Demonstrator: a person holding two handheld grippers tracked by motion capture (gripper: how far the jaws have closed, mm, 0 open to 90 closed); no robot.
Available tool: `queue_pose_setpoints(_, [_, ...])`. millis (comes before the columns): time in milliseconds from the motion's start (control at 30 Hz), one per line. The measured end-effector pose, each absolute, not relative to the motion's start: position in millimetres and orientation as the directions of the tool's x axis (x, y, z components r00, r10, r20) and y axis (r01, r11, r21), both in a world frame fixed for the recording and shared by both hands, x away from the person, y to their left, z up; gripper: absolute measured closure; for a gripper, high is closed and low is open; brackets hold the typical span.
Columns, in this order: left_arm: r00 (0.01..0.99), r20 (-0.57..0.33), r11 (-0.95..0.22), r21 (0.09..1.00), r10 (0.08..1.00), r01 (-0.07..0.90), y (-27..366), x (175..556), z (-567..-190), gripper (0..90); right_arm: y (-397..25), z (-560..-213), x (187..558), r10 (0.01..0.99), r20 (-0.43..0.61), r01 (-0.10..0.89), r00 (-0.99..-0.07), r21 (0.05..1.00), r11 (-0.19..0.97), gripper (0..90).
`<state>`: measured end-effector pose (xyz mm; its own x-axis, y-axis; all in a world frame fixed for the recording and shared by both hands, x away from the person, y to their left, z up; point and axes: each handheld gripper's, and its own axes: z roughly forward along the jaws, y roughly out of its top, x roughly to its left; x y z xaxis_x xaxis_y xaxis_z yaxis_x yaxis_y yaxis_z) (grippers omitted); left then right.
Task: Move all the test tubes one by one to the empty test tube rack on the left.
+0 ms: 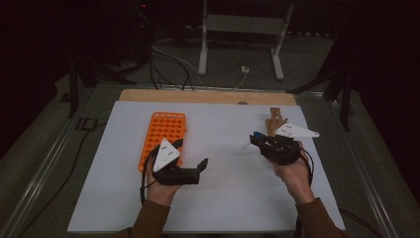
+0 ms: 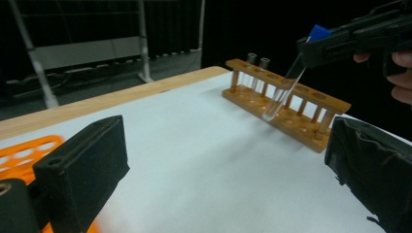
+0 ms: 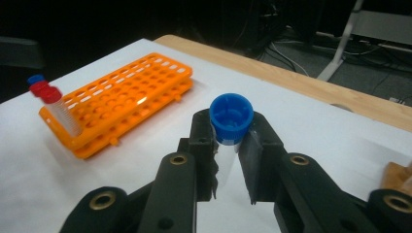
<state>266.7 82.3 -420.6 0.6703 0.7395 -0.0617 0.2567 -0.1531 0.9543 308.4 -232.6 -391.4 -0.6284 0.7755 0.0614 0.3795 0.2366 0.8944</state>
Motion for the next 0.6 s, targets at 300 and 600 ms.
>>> queue_pose_setpoints(300, [0.721,-0.052,-0.235,0.927,0.691,0.292,33,281,-435,3.8,-212,-402,302,0.733,0.102,0.406,-0.673,0.879,0.250,77.0])
queue_pose_setpoints(600, [0.739,-0.006,-0.301,0.911,0.673,0.282,6,286,-444,38.7,-198,-404,294,0.690,0.117,0.404,-0.714,0.874,0.269,76.9])
